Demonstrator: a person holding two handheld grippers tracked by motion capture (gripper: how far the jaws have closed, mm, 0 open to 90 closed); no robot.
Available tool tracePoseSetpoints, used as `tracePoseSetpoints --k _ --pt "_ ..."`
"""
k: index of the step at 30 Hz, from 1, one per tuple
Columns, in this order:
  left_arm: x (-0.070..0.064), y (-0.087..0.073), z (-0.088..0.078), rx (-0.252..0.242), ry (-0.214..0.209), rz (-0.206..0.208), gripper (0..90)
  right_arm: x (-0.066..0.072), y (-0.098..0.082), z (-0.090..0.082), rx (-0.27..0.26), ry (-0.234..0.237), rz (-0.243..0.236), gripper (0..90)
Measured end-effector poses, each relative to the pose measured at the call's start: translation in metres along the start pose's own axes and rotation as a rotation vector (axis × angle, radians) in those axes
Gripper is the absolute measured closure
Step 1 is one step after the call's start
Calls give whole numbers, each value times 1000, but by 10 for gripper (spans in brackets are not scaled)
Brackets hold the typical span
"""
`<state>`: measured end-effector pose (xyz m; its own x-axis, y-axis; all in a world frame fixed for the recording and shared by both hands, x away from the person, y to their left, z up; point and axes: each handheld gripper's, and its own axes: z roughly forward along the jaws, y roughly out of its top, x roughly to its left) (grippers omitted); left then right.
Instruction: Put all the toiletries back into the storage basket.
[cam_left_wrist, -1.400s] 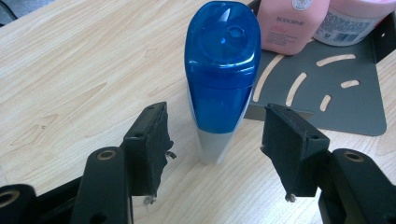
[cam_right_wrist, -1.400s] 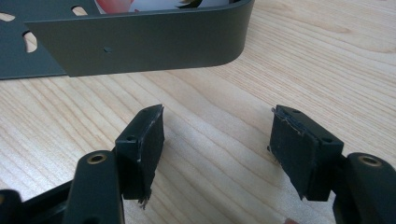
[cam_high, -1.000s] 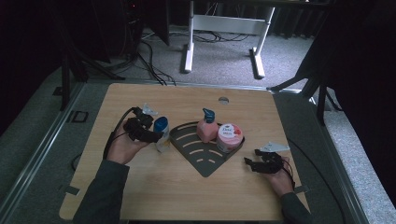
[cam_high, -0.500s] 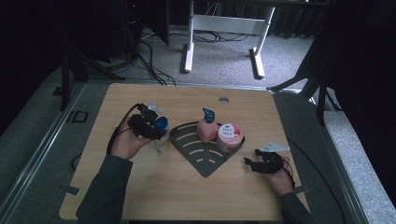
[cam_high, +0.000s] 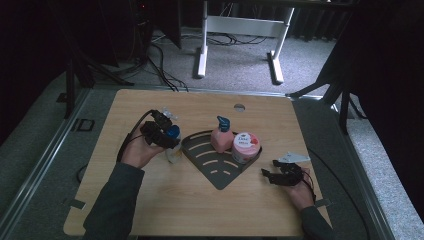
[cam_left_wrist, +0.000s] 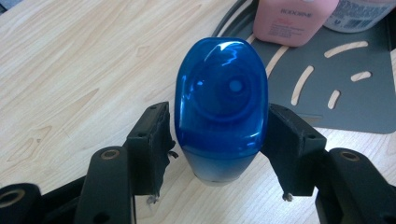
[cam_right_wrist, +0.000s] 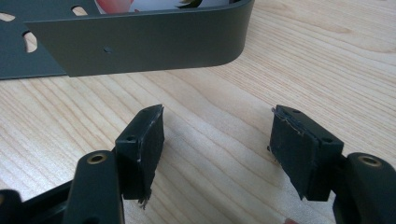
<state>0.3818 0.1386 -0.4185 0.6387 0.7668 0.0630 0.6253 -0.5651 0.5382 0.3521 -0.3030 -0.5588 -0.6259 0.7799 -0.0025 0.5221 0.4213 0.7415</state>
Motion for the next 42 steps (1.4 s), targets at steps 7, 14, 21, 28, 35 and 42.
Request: tracePoseSetpoints --k 7,14,21,28,35,42 --pt "0 3 4 22 -2 0 426 0 0 0 0 0 0 349" --pt "-1 8 8 53 -3 14 429 0 0 0 0 0 0 349" --pt "1 10 10 73 -5 14 436 0 0 0 0 1 1 349" --pt "0 12 16 108 -6 33 438 0 0 0 0 1 1 349" --pt "2 13 20 126 -11 33 468 0 0 0 1 1 0 349" --pt "2 13 24 156 -22 38 475 0 0 0 1 1 0 347"
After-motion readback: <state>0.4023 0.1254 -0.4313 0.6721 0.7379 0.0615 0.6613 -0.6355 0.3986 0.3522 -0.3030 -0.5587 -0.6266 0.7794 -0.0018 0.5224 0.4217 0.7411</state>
